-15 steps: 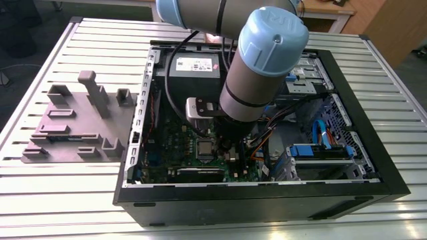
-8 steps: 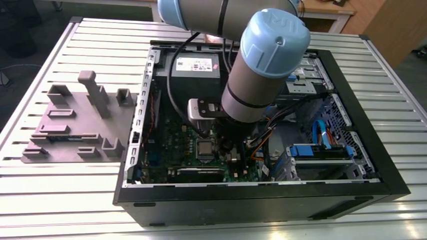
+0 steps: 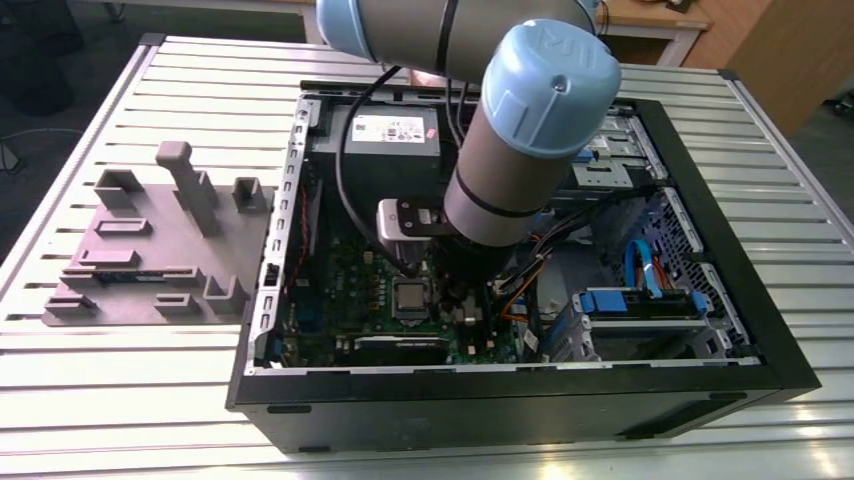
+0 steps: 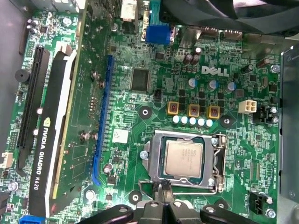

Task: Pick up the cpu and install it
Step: 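Install the first cpu locking lever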

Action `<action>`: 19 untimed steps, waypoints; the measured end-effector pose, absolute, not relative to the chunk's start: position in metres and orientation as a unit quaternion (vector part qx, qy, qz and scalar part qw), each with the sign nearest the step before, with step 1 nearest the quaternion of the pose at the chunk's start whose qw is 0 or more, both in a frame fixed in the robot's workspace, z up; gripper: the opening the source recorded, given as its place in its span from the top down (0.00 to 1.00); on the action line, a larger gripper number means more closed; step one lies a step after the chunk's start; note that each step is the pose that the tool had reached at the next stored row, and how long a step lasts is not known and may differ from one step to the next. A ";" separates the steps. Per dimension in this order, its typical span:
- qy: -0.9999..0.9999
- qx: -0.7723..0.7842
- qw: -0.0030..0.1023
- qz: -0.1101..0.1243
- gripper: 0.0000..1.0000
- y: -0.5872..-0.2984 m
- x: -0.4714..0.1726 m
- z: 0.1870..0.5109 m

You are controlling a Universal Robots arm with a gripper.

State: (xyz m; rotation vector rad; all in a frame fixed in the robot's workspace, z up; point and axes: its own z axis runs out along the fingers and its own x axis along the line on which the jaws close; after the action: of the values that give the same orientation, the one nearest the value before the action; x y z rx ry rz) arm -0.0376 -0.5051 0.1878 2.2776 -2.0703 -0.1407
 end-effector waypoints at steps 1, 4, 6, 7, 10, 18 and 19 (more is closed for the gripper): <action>-0.671 0.739 0.030 -0.045 0.89 -0.505 -0.038 0.188; -0.671 0.740 0.027 -0.042 0.89 -0.505 -0.038 0.187; -0.671 0.740 0.026 -0.041 0.89 -0.505 -0.039 0.187; -0.671 0.740 0.026 -0.041 0.89 -0.505 -0.040 0.187; -0.671 0.740 0.026 -0.042 0.89 -0.505 -0.040 0.192; -0.671 0.740 0.027 -0.041 0.89 -0.505 -0.040 0.223; -0.671 0.740 0.027 -0.041 0.89 -0.505 -0.040 0.224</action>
State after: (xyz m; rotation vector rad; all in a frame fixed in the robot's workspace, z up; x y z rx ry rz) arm -0.0404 -0.5053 0.2245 2.2864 -2.0722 -0.1276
